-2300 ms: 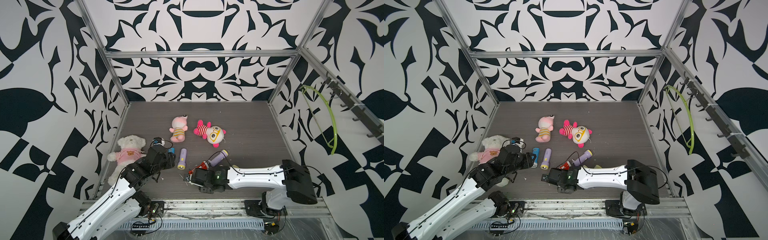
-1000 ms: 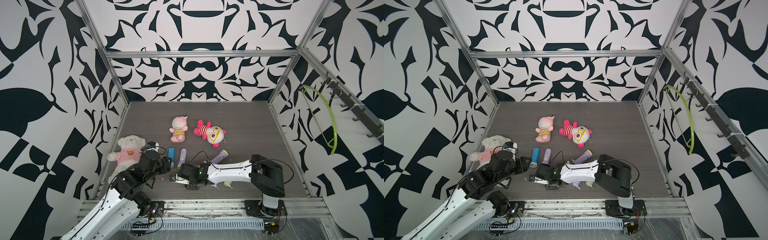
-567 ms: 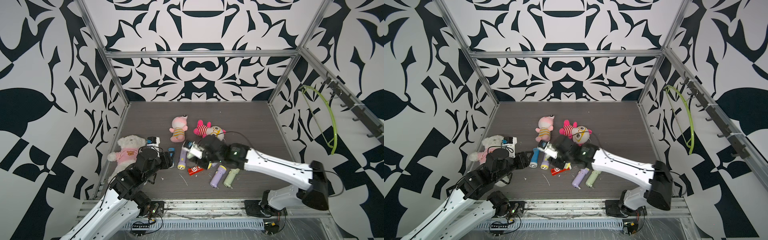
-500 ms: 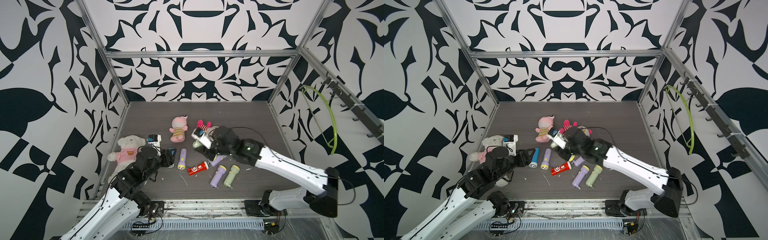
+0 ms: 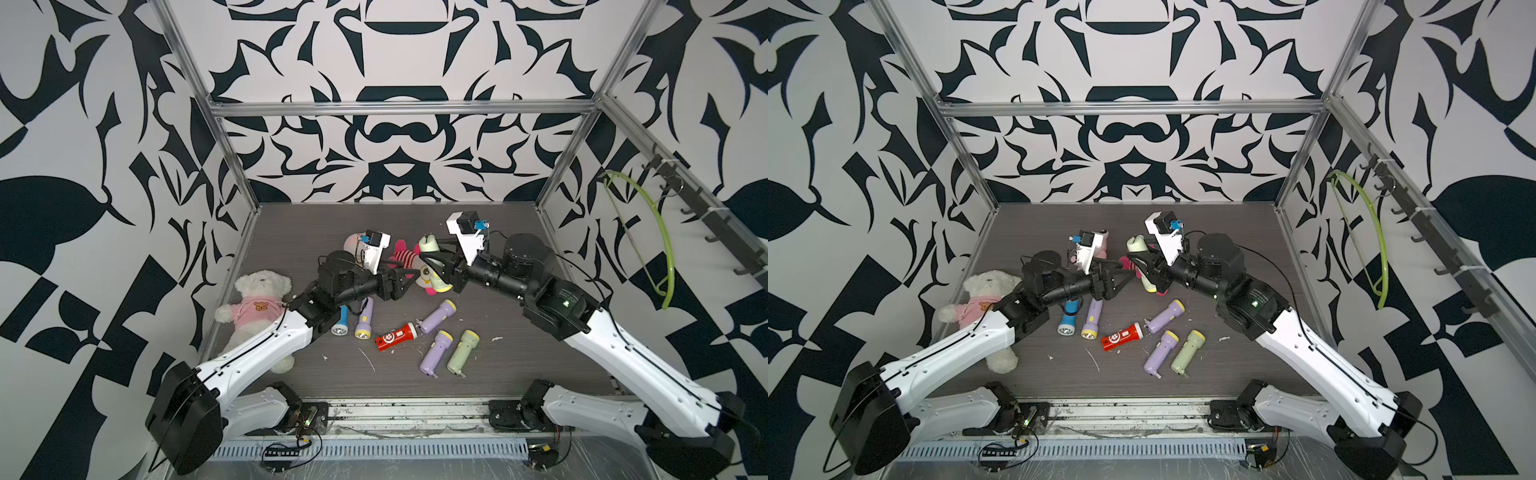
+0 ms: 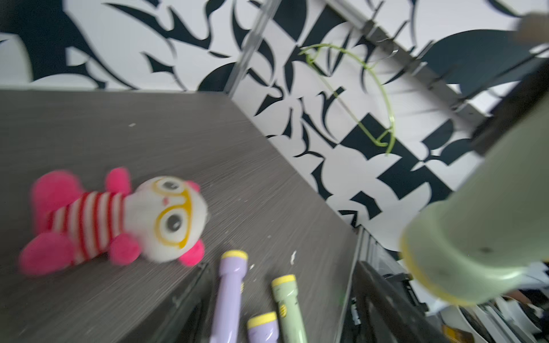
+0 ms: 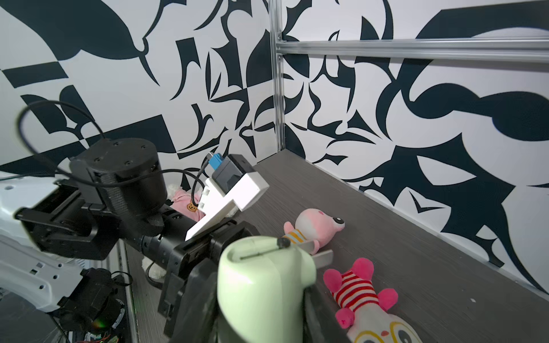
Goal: Close the plug at the bottom of the flashlight
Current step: Pick up the flashlight from the center of the board.
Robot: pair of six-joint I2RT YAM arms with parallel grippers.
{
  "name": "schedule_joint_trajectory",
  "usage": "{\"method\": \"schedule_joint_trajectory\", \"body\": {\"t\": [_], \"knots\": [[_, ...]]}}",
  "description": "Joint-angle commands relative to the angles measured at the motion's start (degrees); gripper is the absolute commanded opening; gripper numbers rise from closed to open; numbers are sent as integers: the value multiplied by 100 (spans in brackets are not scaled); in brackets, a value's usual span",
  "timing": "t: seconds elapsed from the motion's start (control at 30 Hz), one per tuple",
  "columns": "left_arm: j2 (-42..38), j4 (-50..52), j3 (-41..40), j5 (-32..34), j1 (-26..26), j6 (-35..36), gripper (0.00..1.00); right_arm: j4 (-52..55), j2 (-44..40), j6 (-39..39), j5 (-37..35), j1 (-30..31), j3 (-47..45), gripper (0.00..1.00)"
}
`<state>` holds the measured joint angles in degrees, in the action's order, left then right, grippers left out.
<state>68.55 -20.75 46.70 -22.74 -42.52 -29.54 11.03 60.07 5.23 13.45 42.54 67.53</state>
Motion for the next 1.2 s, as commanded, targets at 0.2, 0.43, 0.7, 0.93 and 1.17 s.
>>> {"method": "schedule_joint_trajectory", "body": {"t": [0.2, 0.43, 0.7, 0.93, 1.17], "knots": [[404, -1522, 502, -890, -714, 10, 80, -1084, -99, 594, 641, -429, -99, 0], [723, -2017, 512, -1124, -819, -300, 81, -1137, -162, 592, 570, -475, -88, 0], [838, -1805, 715, -565, -819, -280, 76, -1303, -271, 830, 687, -478, -193, 0], [914, -1734, 810, -348, -832, -316, 56, -1347, -400, 871, 650, -483, -266, 0], [899, -1458, 859, -200, -872, -164, 35, -1282, -552, 787, 547, -490, -293, 0]]}}
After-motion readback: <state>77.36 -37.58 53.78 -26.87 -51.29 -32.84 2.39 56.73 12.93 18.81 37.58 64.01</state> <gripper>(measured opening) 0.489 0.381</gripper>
